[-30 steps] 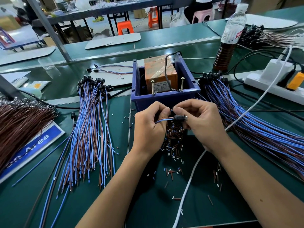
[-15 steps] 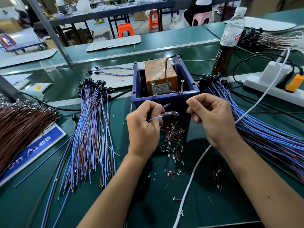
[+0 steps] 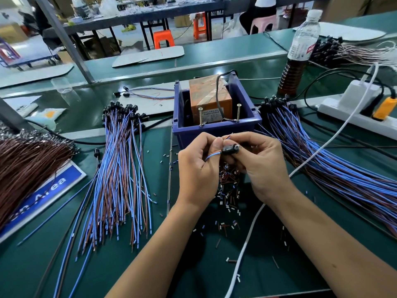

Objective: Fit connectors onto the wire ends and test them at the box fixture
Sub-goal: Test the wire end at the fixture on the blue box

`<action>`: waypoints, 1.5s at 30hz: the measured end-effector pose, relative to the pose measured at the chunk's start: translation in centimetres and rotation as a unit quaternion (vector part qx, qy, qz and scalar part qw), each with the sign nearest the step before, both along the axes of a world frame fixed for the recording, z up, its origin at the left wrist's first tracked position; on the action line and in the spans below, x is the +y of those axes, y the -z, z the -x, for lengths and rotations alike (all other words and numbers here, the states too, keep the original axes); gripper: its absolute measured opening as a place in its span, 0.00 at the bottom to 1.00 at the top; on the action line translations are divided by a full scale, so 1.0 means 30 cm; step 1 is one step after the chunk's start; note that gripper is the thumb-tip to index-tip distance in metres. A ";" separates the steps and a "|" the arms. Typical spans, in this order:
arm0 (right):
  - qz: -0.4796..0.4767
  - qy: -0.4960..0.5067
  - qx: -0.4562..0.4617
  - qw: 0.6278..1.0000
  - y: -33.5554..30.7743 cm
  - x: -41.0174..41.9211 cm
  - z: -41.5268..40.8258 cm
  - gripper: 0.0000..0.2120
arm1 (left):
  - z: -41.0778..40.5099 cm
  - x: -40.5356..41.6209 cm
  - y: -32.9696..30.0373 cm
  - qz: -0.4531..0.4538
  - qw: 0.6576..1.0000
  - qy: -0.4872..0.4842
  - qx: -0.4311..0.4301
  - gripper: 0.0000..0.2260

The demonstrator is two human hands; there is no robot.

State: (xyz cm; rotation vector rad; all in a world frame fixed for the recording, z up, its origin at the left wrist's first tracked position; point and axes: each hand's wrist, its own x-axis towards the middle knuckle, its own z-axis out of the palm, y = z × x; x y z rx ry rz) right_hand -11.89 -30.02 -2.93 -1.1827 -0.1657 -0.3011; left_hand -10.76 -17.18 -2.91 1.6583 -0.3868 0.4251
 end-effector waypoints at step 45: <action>0.307 0.336 -0.130 0.881 -0.039 -0.040 -0.061 0.06 | -0.024 -0.003 -0.016 0.072 0.973 -0.216 -0.045 0.04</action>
